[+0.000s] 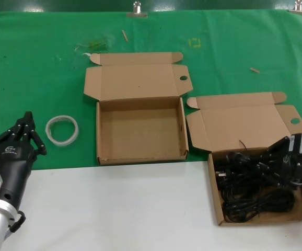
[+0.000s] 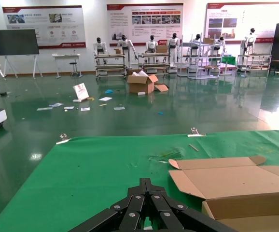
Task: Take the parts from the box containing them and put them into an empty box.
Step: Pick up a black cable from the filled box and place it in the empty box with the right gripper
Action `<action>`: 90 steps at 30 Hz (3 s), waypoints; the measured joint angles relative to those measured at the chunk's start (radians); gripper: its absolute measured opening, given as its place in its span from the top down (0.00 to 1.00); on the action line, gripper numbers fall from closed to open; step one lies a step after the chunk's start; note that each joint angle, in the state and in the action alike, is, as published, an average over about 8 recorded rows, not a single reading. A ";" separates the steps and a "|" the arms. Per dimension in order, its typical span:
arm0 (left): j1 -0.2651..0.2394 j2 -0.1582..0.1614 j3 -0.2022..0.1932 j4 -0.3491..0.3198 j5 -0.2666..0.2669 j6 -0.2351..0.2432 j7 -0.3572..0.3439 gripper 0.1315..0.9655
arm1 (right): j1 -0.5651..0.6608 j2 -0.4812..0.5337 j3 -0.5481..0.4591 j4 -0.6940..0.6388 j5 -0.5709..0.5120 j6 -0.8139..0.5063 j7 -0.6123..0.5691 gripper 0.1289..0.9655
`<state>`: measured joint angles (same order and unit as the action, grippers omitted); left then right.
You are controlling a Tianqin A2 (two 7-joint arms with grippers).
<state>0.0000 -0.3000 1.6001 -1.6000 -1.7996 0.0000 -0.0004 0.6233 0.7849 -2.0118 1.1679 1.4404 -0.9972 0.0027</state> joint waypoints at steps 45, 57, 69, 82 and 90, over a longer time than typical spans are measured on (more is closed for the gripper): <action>0.000 0.000 0.000 0.000 0.000 0.000 0.000 0.99 | 0.394 -0.571 -0.195 -0.420 -0.156 0.098 -0.209 0.94; 0.000 0.000 0.000 0.000 0.000 0.000 0.000 0.99 | 0.545 -0.761 -0.317 -0.838 0.046 0.249 -0.465 0.94; 0.000 0.000 0.000 0.000 0.000 0.000 0.000 0.99 | 0.588 -0.784 -0.581 -0.939 0.324 0.355 -0.556 0.95; 0.000 0.000 0.000 0.000 0.000 0.000 0.000 0.99 | 0.574 -0.785 -0.704 -0.949 0.462 0.392 -0.638 0.95; 0.000 0.000 0.000 0.000 0.000 0.000 0.000 0.99 | 0.563 -0.785 -0.735 -0.939 0.493 0.408 -0.656 0.95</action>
<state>0.0000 -0.3000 1.6000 -1.6000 -1.7997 0.0000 -0.0003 1.1859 0.0000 -2.7464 0.2292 1.9337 -0.5889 -0.6530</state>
